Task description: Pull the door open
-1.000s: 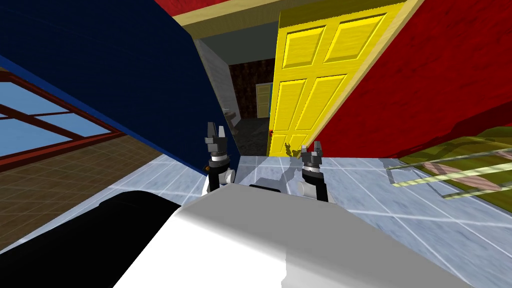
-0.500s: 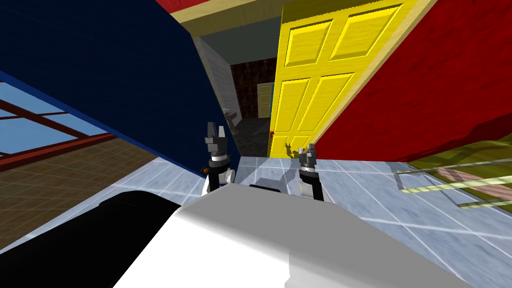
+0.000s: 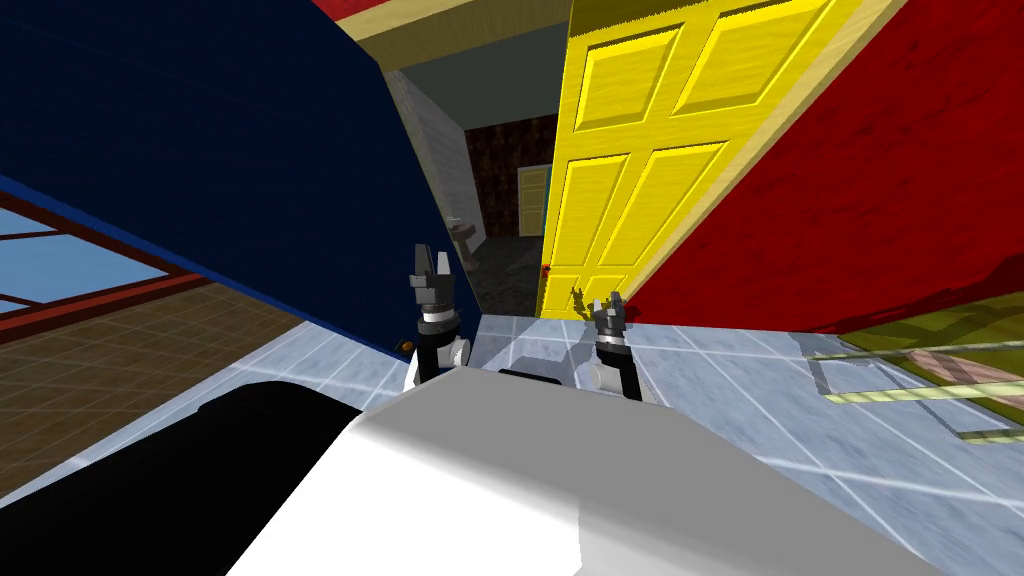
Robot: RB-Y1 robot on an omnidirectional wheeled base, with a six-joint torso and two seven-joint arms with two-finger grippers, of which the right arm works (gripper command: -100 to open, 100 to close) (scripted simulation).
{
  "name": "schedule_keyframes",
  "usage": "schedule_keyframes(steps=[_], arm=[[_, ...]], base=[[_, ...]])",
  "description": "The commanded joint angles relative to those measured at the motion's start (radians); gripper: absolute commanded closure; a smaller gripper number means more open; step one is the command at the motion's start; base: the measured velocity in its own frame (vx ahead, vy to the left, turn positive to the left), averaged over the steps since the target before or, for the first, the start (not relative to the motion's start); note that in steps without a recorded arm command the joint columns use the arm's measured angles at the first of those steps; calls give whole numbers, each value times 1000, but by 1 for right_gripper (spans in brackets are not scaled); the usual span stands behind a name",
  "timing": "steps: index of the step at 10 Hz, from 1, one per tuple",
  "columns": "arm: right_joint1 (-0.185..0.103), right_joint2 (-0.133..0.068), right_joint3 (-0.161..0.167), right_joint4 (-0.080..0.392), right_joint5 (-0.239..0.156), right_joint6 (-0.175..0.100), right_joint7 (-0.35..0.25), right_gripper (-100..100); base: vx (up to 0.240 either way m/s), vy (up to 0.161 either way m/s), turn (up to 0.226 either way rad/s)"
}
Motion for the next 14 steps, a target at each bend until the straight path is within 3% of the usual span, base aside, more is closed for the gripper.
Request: schedule_keyframes(steps=[1, 14], arm=[[-9, 1, 3, 35, -3, -4, 10, -100], [-94, 10, 12, 323, -29, -42, 73, -100]], base=[[88, -14, 34], [93, -12, 42]])
